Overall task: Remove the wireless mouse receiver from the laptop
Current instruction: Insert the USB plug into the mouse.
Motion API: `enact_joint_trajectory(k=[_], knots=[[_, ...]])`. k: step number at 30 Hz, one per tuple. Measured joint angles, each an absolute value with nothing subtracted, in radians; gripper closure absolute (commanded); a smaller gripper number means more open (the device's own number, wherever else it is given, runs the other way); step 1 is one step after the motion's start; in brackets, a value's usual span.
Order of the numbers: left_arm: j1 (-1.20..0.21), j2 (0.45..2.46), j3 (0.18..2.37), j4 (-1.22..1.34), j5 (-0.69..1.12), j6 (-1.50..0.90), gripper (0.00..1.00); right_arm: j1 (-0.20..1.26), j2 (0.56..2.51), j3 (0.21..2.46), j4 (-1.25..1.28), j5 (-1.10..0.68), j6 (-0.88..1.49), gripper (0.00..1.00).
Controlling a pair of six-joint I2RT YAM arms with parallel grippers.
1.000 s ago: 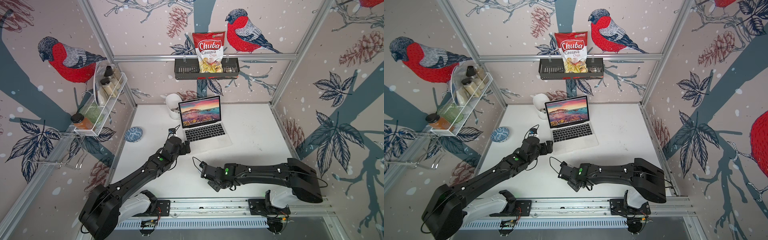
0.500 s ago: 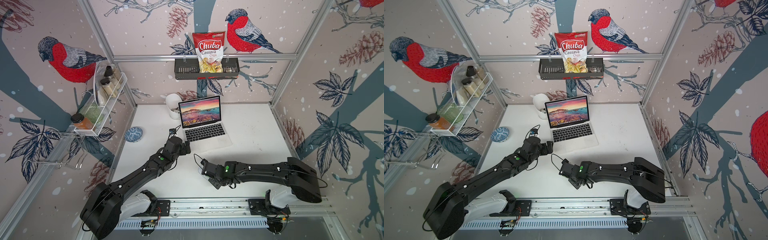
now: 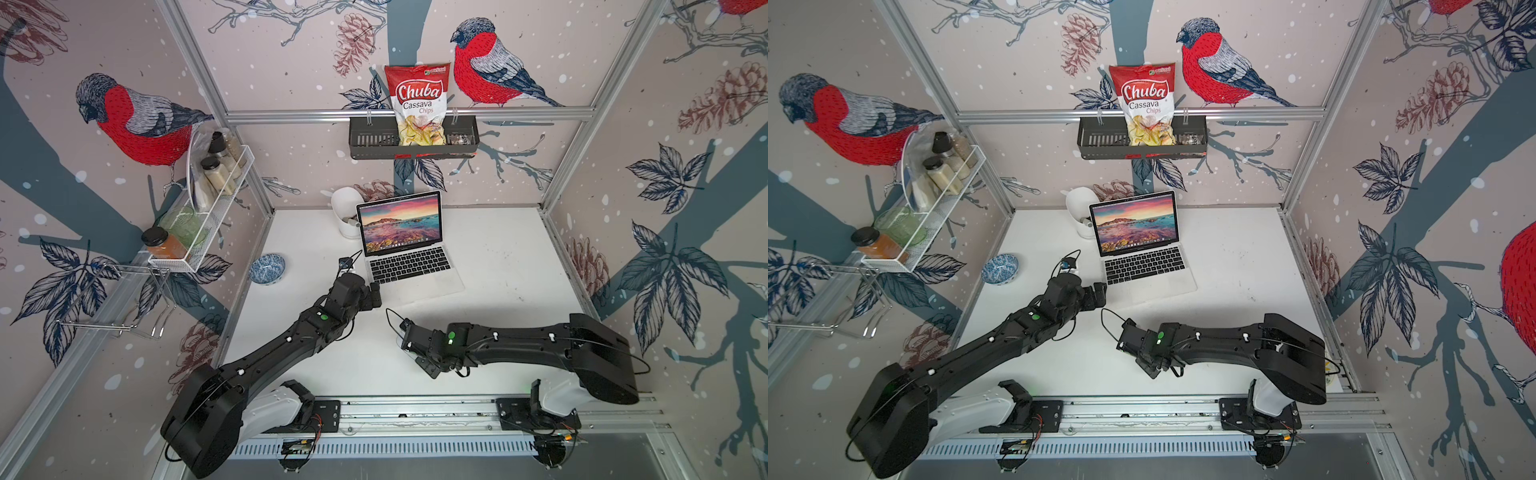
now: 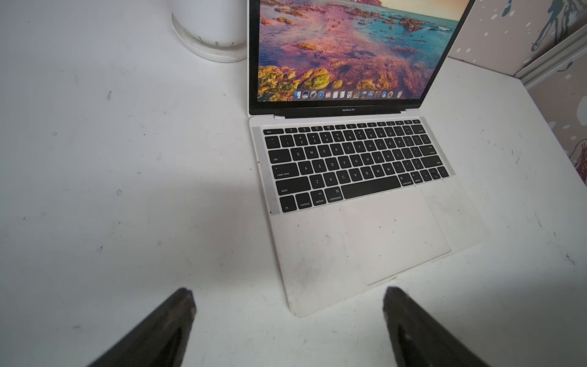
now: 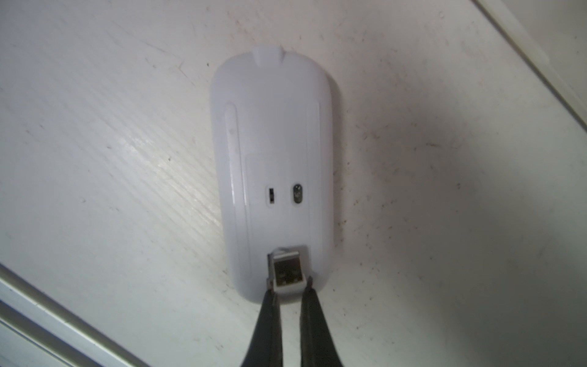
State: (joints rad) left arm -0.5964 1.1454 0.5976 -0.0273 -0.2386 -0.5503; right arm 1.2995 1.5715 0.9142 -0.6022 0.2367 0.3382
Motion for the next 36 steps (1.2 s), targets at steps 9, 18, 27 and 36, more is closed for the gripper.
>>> enact_joint_trajectory(k=[9, 18, 27, 36], knots=[[-0.596, 1.148, 0.598, -0.027, -0.239, -0.550, 0.03, 1.300, 1.577, 0.916, -0.606, 0.232, 0.339, 1.00], [-0.596, 1.148, 0.598, -0.027, -0.239, -0.550, 0.03, 1.300, 1.590, 0.922, -0.614, 0.235, 0.339, 1.00], [-0.596, 1.149, 0.598, -0.027, -0.239, -0.550, 0.03, 1.301, 1.600, 0.925, -0.618, 0.236, 0.339, 1.00], [-0.596, 1.150, 0.598, -0.027, -0.239, -0.550, 0.03, 1.302, 1.605, 0.932, -0.630, 0.254, 0.339, 0.84]])
